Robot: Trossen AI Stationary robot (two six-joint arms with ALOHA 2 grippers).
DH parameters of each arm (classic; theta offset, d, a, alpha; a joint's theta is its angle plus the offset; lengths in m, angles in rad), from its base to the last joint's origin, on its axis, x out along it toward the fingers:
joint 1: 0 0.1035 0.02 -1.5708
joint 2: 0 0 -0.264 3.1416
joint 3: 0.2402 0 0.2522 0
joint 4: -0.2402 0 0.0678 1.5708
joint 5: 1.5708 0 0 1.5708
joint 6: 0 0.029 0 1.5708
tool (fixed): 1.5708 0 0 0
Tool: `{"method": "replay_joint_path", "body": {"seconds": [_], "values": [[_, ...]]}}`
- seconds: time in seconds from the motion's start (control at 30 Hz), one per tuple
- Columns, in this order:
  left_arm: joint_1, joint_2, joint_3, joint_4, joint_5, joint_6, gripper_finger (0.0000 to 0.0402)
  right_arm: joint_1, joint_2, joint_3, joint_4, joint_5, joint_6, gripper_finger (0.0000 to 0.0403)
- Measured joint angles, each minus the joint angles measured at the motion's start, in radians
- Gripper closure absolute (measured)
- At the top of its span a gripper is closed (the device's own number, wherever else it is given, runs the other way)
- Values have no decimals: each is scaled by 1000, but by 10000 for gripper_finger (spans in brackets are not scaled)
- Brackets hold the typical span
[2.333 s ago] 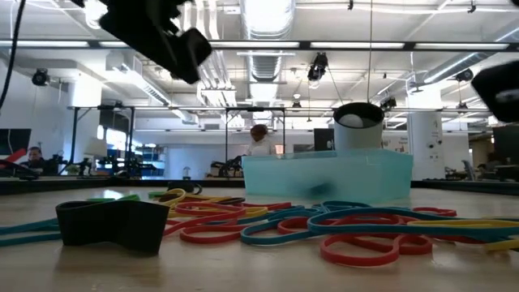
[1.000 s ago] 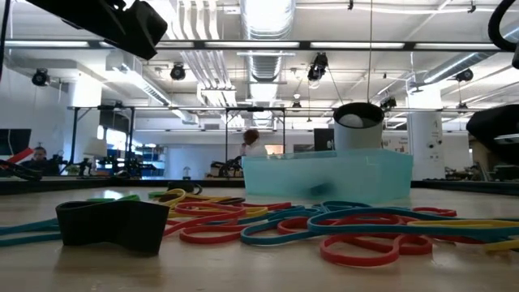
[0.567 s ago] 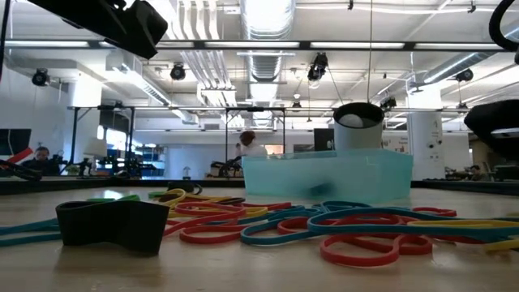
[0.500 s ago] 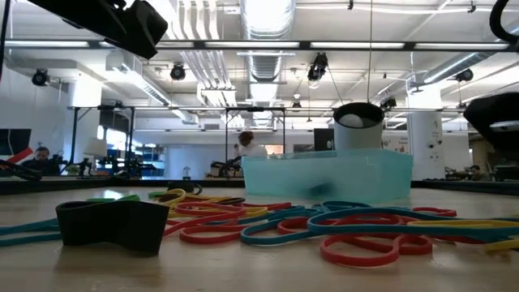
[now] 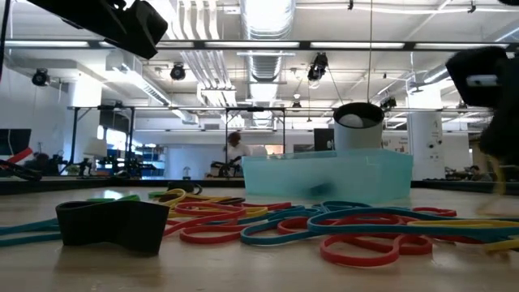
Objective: Pick and place rubber bands into bin
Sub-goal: Put the yellow rubber band into the blue bin
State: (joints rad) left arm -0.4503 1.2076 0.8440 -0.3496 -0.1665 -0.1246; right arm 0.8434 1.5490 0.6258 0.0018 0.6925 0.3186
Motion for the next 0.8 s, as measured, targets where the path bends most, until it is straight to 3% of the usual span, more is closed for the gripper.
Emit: {"method": "replay_joint_path", "body": {"seconds": [0.4,0.7,0.8], "values": [[0,0,0,2,-4,9,221,-81,-189,5,-6,171,-308,394],[0,0,0,4,-8,27,221,-285,-424,5,12,169,-586,394],[0,5,-1,6,-22,30,221,-383,-477,5,15,98,-637,394]]}}
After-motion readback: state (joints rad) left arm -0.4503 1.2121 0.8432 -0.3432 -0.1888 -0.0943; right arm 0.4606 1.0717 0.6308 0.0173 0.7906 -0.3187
